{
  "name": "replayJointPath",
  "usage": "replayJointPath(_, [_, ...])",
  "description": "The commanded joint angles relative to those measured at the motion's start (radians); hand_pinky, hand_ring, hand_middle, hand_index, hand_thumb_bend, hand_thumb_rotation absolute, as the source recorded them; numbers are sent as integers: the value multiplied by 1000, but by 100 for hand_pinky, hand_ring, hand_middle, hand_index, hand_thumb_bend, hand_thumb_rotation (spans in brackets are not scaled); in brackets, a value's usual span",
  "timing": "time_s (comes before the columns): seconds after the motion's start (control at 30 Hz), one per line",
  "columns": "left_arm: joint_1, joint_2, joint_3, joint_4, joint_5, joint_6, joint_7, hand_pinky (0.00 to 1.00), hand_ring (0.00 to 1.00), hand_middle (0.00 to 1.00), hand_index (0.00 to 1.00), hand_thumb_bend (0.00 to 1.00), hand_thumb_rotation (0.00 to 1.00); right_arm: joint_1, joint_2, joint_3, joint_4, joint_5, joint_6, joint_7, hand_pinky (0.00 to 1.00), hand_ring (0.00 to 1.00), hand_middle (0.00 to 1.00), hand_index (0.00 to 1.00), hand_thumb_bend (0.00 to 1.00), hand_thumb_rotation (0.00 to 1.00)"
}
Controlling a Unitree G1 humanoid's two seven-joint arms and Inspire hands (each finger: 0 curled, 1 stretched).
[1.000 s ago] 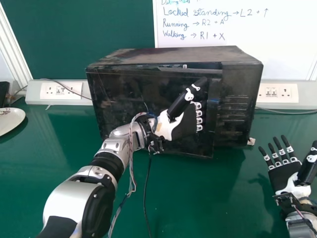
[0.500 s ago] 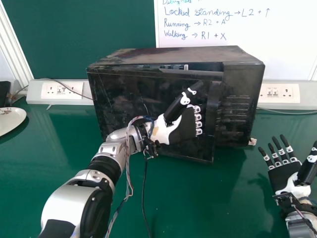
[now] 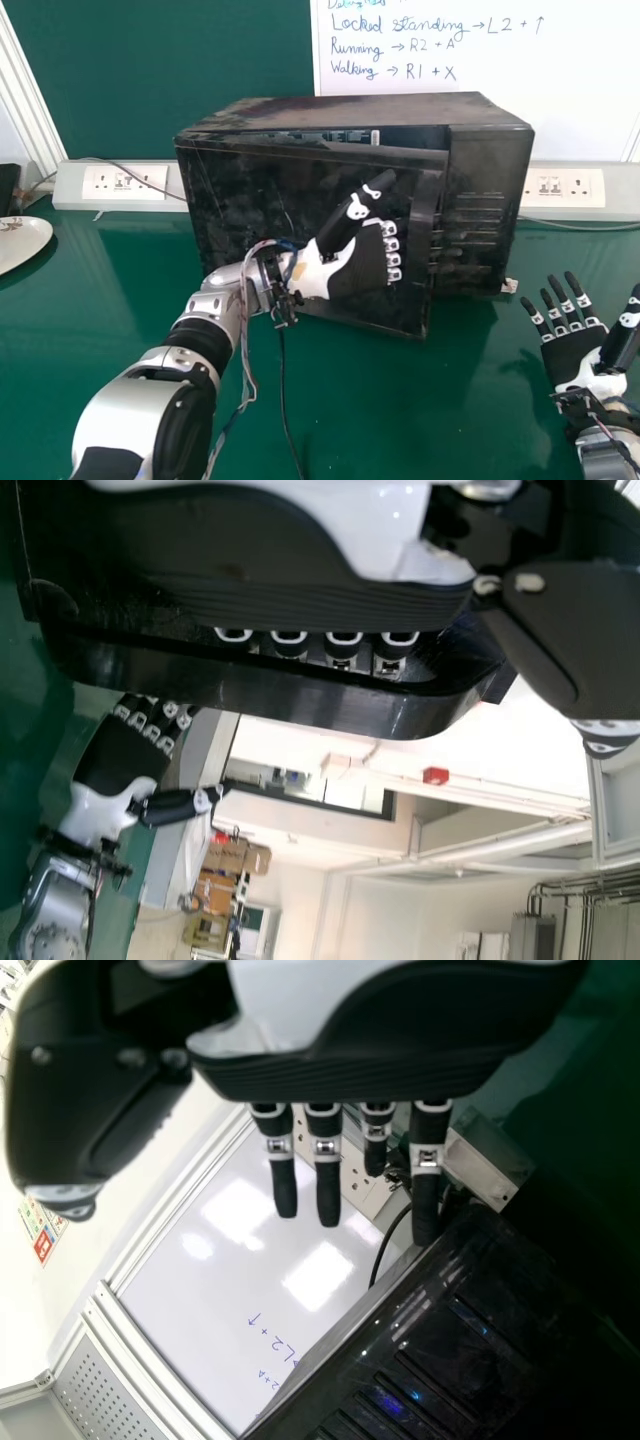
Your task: Open the door of oven
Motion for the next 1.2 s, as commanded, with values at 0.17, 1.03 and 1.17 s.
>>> replayJointPath(0.17, [16,-25,-32,-23,-7,4,-105,58,76,83,84,92,83,25,27,-4,29,10,22,-9,89,100,100,100,100,99])
replayJointPath(1.03, [112,57,-98,-299,-139,167,-336,52,66,78,77,91,81,14,17,-7,49,3,19,-8,87,100,100,100,100,100])
replayJointPath(1.17, [149,90,-155,-384,-189,243,-336,50,64,77,76,93,78,13,14,-10,54,6,19,0,89,100,100,100,100,100])
